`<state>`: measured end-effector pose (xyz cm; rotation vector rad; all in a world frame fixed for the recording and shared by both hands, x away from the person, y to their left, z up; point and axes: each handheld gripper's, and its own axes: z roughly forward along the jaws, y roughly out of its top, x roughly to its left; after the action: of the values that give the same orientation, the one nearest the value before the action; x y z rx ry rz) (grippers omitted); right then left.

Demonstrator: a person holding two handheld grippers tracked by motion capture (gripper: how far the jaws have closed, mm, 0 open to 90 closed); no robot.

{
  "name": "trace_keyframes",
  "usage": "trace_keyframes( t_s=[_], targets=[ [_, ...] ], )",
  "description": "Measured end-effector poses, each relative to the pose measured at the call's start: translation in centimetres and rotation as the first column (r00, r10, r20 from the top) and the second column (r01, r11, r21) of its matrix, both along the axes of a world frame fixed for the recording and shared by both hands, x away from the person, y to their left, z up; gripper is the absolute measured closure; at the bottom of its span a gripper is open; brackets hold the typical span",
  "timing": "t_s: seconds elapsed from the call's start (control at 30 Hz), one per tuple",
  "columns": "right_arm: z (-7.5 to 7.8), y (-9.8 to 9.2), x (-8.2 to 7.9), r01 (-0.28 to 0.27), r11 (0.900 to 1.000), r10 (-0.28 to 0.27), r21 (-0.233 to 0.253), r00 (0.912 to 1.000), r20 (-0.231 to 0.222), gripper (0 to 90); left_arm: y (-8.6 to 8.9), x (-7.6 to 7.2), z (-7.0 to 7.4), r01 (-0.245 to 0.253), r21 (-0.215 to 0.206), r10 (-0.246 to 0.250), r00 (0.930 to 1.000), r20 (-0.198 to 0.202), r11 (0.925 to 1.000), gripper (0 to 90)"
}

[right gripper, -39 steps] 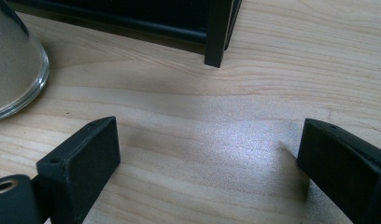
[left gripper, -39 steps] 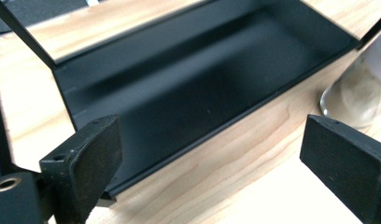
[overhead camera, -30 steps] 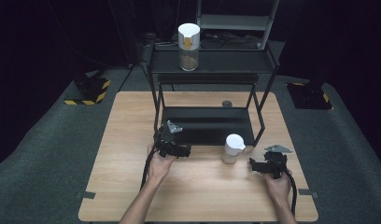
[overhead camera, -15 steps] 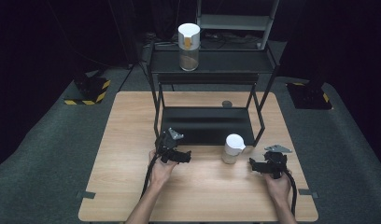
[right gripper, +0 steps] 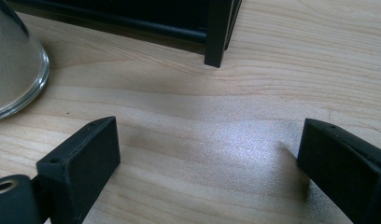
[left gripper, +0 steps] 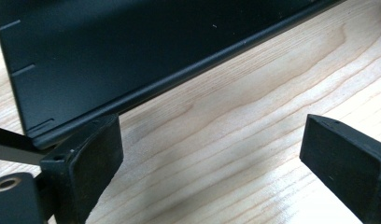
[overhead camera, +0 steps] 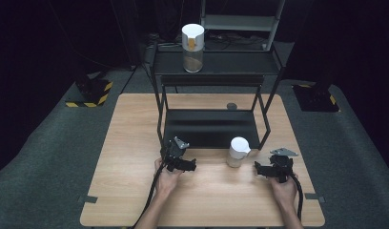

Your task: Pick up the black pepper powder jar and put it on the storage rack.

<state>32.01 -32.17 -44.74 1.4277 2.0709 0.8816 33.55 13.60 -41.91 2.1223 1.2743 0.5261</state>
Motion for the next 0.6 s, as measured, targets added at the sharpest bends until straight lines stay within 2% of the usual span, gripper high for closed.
trace_keyframes(
  t_s=[0.1,0.33,0.47,0.6],
  targets=[
    [0.0,0.0,0.0,0.0,1.0,0.0,0.0,1.0,0.0,5.3,-0.1,0.0,-0.6,-0.012,-0.008,0.012,0.9999,-0.002,0.9999,6.2],
    [0.0,0.0,0.0,0.0,1.0,0.0,0.0,1.0,-0.001,5.3,-0.8,-0.4,-1.5,-0.014,0.019,0.014,0.9999,0.009,0.9997,6.1],
    [0.0,0.0,0.0,0.0,1.0,0.0,0.0,1.0,0.0,5.3,0.1,-0.6,-2.3,-0.026,-0.037,0.027,0.9996,0.009,0.999,5.6],
    [0.0,0.0,0.0,0.0,1.0,0.0,0.0,1.0,-0.001,5.3,0.6,-1.0,-2.8,-0.013,-0.052,0.014,0.9993,0.033,0.9986,5.4]
  ],
)
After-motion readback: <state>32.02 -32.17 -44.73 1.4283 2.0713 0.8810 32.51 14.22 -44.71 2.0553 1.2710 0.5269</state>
